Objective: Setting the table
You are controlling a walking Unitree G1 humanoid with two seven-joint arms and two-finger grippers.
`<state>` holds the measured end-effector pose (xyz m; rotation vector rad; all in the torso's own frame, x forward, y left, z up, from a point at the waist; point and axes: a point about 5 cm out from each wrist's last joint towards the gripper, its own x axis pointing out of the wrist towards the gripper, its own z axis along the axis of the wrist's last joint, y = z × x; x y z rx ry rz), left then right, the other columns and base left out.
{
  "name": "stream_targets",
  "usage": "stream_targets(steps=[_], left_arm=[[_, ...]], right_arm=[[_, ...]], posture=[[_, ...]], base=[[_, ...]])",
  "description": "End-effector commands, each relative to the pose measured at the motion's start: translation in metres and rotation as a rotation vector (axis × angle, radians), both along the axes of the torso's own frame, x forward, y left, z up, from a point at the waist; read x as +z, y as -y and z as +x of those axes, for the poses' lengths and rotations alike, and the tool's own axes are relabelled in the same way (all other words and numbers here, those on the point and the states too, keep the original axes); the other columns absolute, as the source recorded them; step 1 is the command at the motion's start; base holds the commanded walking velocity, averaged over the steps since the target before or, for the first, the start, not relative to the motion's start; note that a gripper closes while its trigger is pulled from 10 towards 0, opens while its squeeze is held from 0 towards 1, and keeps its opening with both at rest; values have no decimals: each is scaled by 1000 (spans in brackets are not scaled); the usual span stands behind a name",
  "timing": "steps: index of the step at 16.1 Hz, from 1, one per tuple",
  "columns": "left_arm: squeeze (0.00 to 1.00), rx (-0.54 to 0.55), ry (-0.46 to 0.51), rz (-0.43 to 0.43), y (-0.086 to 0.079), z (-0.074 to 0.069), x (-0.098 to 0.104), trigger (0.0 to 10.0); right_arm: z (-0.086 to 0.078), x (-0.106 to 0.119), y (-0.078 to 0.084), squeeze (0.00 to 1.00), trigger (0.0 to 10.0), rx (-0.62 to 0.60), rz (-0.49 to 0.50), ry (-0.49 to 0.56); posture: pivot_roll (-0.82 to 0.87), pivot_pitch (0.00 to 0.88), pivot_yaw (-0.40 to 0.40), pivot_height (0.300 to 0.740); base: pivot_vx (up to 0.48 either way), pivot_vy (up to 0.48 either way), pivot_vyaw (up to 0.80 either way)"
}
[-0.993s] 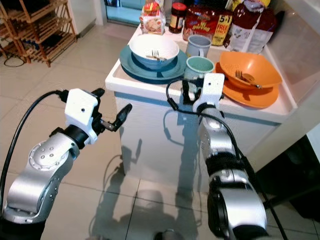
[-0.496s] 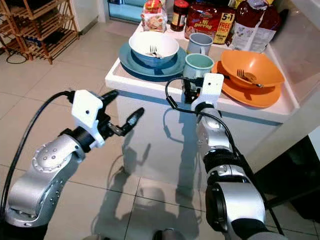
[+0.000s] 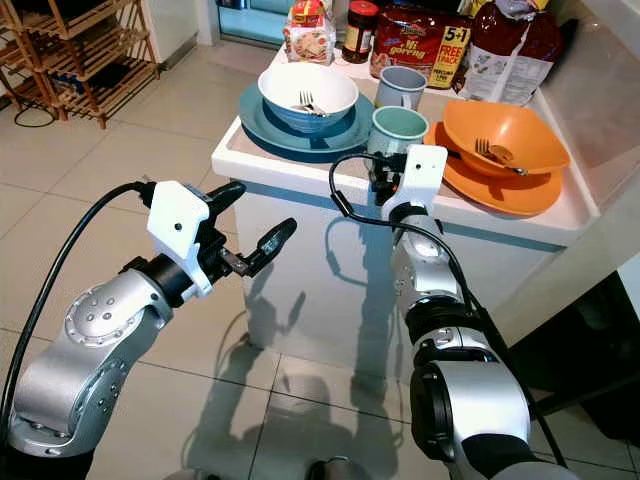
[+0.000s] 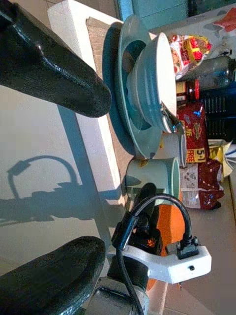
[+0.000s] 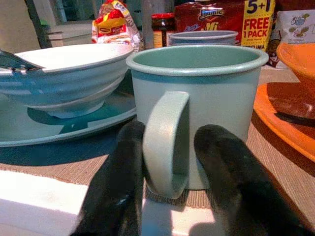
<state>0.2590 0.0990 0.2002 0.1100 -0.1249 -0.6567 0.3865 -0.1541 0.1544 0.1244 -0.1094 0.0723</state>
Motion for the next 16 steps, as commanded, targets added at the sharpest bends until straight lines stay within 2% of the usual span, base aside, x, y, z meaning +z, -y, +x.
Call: stream_targets(steps=[1, 8, 13, 14, 16], left_arm=[[0, -32, 4, 0, 4, -4, 2, 10000], [0, -25, 15, 18, 3, -3, 2, 10000], [0, 64, 34, 8, -5, 4, 2, 10000], [0, 79, 44, -13, -6, 5, 3, 10000], [0, 107, 48, -5, -10, 2, 2, 10000]], right_arm=[[0, 2, 3, 0, 0, -12, 3, 14], [-1, 1, 3, 0, 0, -20, 16, 27], [-7, 5, 4, 0, 0, -28, 13, 93], [-11, 10, 4, 0, 0, -32, -14, 132], [-31, 37, 7, 0, 0, -66, -44, 317]], posture=[[43, 84, -85, 740], [48, 82, -77, 740], [47, 87, -70, 740], [46, 87, -69, 740], [49, 92, -72, 740]], base=[[0, 0, 0], [0, 0, 0], [0, 0, 0], [0, 0, 0], [0, 0, 0]])
